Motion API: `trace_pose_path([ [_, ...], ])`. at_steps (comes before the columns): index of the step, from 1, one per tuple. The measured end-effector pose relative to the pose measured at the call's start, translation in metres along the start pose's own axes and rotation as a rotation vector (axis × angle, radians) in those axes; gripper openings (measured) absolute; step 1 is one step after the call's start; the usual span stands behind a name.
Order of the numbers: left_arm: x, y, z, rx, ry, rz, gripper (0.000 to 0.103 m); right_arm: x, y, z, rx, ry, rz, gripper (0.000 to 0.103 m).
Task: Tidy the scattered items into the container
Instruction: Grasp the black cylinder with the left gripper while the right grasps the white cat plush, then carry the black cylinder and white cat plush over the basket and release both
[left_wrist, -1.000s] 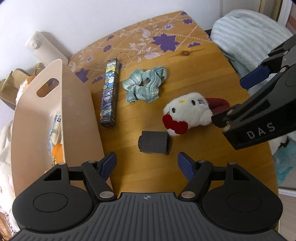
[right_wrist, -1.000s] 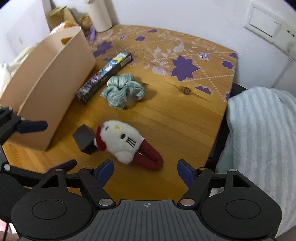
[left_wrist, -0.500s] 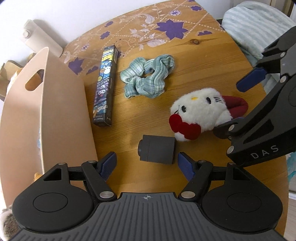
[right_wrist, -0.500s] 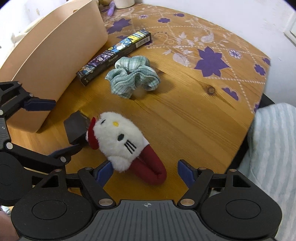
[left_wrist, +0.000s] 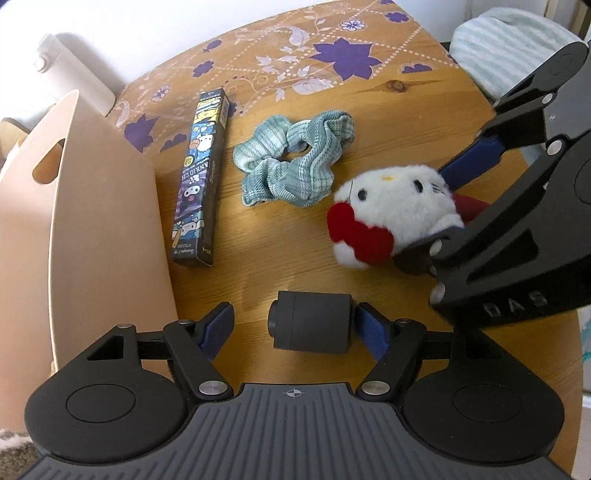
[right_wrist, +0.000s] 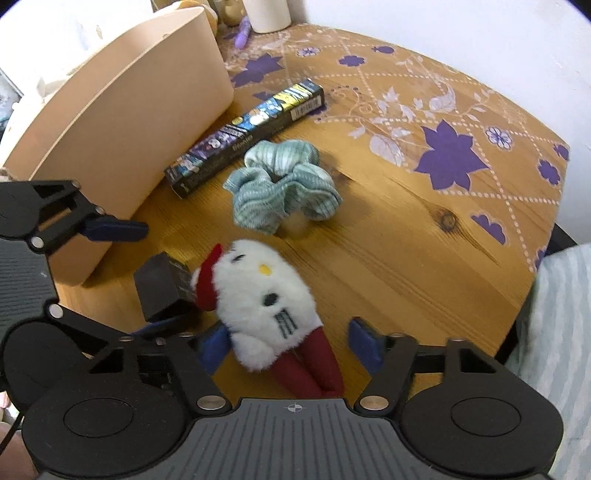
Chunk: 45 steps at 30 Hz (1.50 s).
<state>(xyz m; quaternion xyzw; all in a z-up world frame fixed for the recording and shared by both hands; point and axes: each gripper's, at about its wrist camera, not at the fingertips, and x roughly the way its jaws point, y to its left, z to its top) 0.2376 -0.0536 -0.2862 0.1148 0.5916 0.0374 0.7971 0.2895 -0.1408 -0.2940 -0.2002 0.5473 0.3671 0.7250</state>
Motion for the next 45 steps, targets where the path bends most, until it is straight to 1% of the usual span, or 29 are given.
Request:
trace_pose_path([
  [1,-0.001,0.0,-0.001,-0.005,-0.003,-0.016,0.061,0.0,0.0,0.001,-0.003,-0.003,0.006,0.051],
  [2,-0.001,0.0,-0.001,-0.012,-0.003,-0.036,0.05,-0.001,0.0,0.001,0.0,-0.005,0.015,0.043],
  [3,-0.002,0.0,-0.001,-0.016,-0.002,-0.047,0.049,0.0,-0.001,0.002,0.005,-0.005,0.02,0.042],
  [8,-0.004,-0.003,-0.004,-0.007,-0.005,-0.038,0.049,-0.001,-0.004,-0.001,0.028,-0.012,0.043,0.038],
  [14,-0.011,-0.001,-0.009,-0.017,-0.012,-0.038,0.048,-0.005,-0.004,-0.007,0.053,-0.019,0.04,0.036],
  [21,-0.036,-0.002,-0.007,-0.023,-0.064,-0.05,0.048,-0.023,-0.007,-0.015,0.085,-0.06,0.033,0.035],
  [27,-0.065,0.003,-0.005,-0.04,-0.123,-0.054,0.048,-0.055,-0.007,-0.019,0.121,-0.131,0.032,0.035],
  [31,-0.085,0.016,-0.005,-0.071,-0.166,-0.043,0.048,-0.08,-0.003,-0.013,0.113,-0.184,0.015,0.035],
  [35,-0.107,0.035,-0.005,-0.102,-0.215,-0.014,0.048,-0.102,0.007,-0.004,0.097,-0.242,0.0,0.035],
  [41,-0.139,0.07,-0.009,-0.175,-0.288,0.026,0.048,-0.128,0.033,0.013,0.054,-0.317,0.008,0.035],
  [45,-0.154,0.093,-0.016,-0.213,-0.317,0.06,0.048,-0.137,0.054,0.025,0.024,-0.35,0.021,0.035],
])
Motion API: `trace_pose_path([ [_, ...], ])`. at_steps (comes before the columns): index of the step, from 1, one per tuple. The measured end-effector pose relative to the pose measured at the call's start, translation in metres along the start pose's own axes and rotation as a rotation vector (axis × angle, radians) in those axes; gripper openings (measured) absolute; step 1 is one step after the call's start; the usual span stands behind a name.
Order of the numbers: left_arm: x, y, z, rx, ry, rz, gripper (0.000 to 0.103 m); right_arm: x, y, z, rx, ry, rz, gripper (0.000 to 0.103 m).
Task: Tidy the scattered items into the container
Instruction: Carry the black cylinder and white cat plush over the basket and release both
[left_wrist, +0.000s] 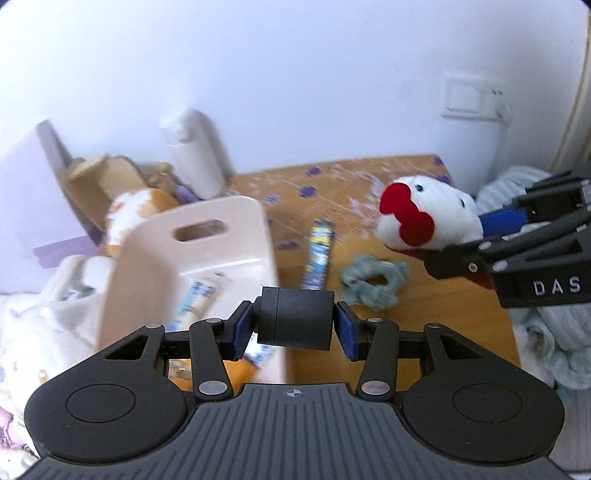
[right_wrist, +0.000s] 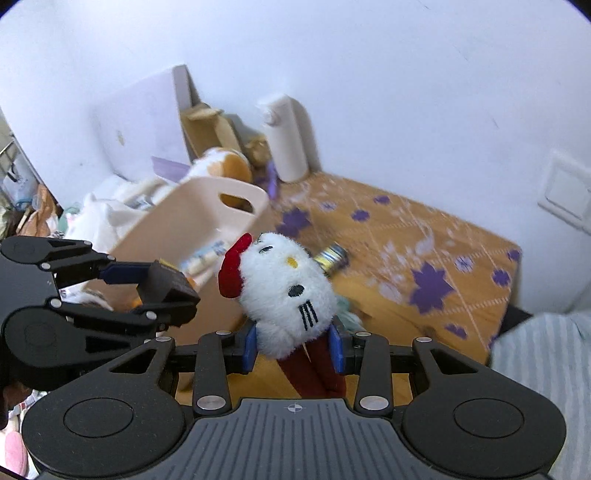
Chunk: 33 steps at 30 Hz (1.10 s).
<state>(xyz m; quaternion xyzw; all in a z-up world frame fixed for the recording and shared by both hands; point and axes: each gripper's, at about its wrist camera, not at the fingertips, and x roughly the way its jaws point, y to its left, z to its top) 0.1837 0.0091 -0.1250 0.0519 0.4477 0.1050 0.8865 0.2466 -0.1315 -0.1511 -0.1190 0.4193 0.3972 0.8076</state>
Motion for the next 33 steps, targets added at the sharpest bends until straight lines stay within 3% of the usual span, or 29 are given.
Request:
trace_pose_path([
  [8,-0.008,0.052,-0.006,-0.06,0.012,0.05,0.048,0.011,0.046,0.026,-0.047,-0.027,0.048,0.035],
  [17,0.009,0.101,-0.018,-0.085,0.047,0.068,0.049,0.041,0.097,0.046,-0.074,-0.007,0.096,0.035],
  [33,0.065,0.135,-0.032,-0.042,0.164,0.066,0.049,0.111,0.129,0.058,-0.085,0.125,0.116,0.037],
])
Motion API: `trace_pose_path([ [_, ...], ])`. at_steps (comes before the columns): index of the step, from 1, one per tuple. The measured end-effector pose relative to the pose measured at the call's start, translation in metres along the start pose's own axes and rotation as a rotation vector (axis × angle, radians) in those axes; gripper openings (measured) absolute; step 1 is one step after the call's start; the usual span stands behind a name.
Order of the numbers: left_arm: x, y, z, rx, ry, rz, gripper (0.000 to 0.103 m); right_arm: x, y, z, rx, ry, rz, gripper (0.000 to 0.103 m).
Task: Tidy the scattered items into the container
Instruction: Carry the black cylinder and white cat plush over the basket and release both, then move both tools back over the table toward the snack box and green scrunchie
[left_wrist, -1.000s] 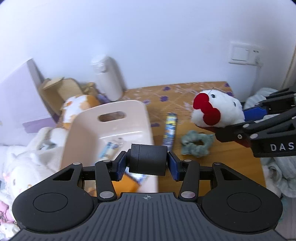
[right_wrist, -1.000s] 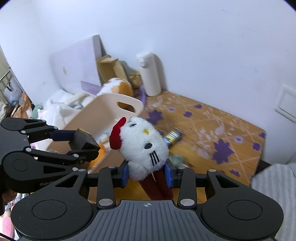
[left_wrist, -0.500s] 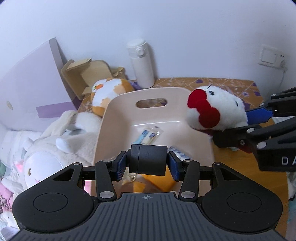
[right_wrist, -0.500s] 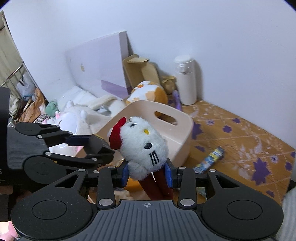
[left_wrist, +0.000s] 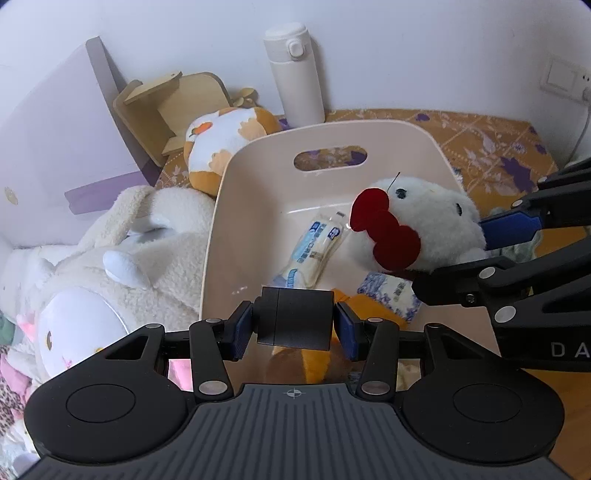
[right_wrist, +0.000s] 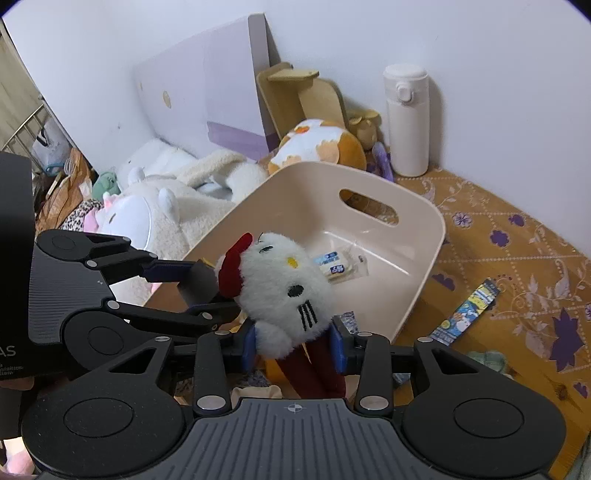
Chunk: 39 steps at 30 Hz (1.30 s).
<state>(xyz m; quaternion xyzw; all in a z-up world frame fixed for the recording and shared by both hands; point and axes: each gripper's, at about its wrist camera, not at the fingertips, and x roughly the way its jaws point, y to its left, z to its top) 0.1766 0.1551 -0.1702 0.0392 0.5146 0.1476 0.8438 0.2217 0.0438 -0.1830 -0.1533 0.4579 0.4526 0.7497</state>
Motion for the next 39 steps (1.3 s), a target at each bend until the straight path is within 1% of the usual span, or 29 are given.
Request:
trace_pose_path([
  [2,0.005,0.002,0.001,0.011,0.01,0.002,0.049,0.005,-0.001,0.001,0.001,0.009,0.004,0.038],
  [4,0.008,0.003,0.002,0.019,0.018,-0.001,0.051,0.007,-0.001,0.002,0.002,0.013,0.004,0.043],
  [6,0.011,0.004,0.004,0.029,0.018,0.012,0.059,0.006,-0.003,0.002,0.004,0.011,-0.006,0.055],
  [7,0.012,0.005,0.005,0.034,0.016,0.019,0.065,0.005,-0.004,0.003,0.008,0.004,-0.004,0.057],
  [9,0.012,0.005,0.008,0.04,0.01,0.03,0.069,-0.001,-0.009,0.003,0.021,-0.015,-0.002,0.066],
  [11,0.012,0.005,0.012,0.041,0.004,0.034,0.074,-0.007,-0.016,0.004,0.038,-0.034,-0.007,0.07],
  [16,0.013,-0.004,0.021,0.066,-0.01,0.038,0.074,-0.021,-0.037,0.001,0.08,-0.057,-0.036,0.071],
  [20,0.01,-0.017,0.03,0.085,-0.027,0.024,0.075,-0.032,-0.057,-0.006,0.126,-0.069,-0.06,0.071],
  [28,-0.004,-0.054,0.054,0.135,-0.099,0.005,0.075,-0.053,-0.089,-0.021,0.185,-0.096,-0.096,0.073],
  [33,-0.009,-0.077,0.063,0.165,-0.128,-0.012,0.075,-0.062,-0.11,-0.032,0.221,-0.096,-0.123,0.076],
  [39,-0.005,-0.097,0.066,0.187,-0.124,-0.03,0.075,-0.064,-0.129,-0.045,0.244,-0.068,-0.15,0.078],
])
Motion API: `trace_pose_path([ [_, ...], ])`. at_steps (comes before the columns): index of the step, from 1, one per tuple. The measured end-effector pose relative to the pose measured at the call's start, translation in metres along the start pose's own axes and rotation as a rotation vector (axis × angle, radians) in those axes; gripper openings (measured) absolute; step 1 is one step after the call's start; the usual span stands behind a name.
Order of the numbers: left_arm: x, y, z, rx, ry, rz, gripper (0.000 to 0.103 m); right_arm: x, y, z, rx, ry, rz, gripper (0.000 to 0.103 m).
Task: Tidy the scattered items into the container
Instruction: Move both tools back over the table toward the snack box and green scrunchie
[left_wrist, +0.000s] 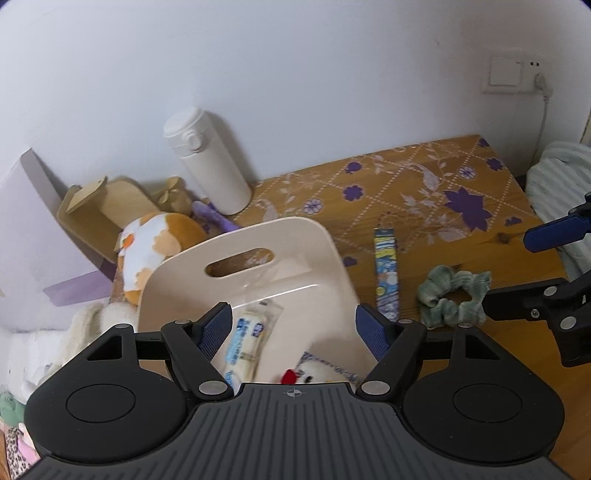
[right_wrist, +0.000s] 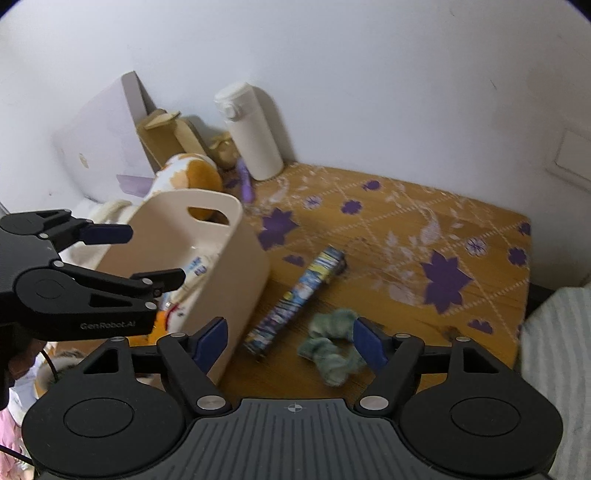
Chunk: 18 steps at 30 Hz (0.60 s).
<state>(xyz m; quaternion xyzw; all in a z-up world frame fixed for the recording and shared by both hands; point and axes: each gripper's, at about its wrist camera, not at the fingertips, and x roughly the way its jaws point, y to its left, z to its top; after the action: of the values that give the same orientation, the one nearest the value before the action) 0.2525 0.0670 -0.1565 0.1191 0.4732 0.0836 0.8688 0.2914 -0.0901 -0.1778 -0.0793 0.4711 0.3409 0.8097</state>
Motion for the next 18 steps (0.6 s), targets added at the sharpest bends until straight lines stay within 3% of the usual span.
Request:
trace_pose_path([
  [6,0.006,-0.019,0.002,0.045,-0.003,-0.029,0.075,0.005,-0.016,-0.007,0.005,0.043,-0.032,0.081],
  [8,0.009,-0.029,0.001,0.09,-0.014,-0.027,0.075,0.008,-0.02,-0.01,0.008,0.052,-0.047,0.086],
  [18,0.041,-0.074,-0.004,0.341,0.001,-0.051,0.076,0.029,-0.043,-0.029,0.078,0.098,-0.071,0.087],
])
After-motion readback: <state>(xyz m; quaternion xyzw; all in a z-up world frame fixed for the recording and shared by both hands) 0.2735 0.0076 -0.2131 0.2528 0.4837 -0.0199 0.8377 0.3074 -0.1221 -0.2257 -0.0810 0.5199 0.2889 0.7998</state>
